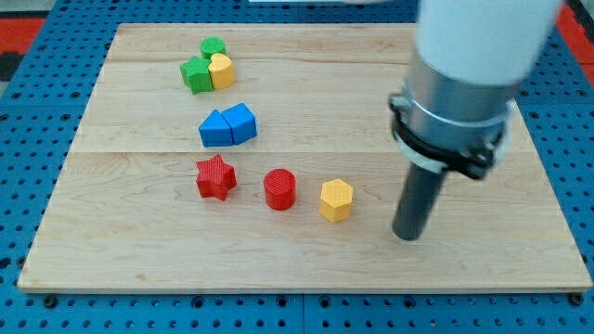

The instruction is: Place the yellow hexagon to the top right of the red circle

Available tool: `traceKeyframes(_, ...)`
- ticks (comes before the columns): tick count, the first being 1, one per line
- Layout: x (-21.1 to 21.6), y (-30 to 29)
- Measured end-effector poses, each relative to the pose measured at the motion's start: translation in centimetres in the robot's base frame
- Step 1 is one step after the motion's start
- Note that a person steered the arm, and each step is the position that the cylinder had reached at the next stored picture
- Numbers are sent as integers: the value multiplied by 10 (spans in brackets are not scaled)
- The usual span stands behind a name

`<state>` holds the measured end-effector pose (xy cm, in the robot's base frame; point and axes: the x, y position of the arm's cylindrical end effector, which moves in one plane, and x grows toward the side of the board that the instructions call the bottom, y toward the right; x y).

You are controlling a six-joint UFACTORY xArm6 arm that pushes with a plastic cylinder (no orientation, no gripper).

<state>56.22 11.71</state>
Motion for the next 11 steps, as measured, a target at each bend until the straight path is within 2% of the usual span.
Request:
traceKeyframes(1, 14, -75)
traceKeyframes(2, 14, -117)
traceKeyframes(3, -25, -112)
traceKeyframes(4, -13, -20)
traceKeyframes(5, -25, -30)
traceKeyframes(6, -43, -79)
traceKeyframes(7, -76, -88)
traceKeyframes(9, -58, -56)
traceKeyframes(10, -80, -67)
traceKeyframes(11, -136, -144)
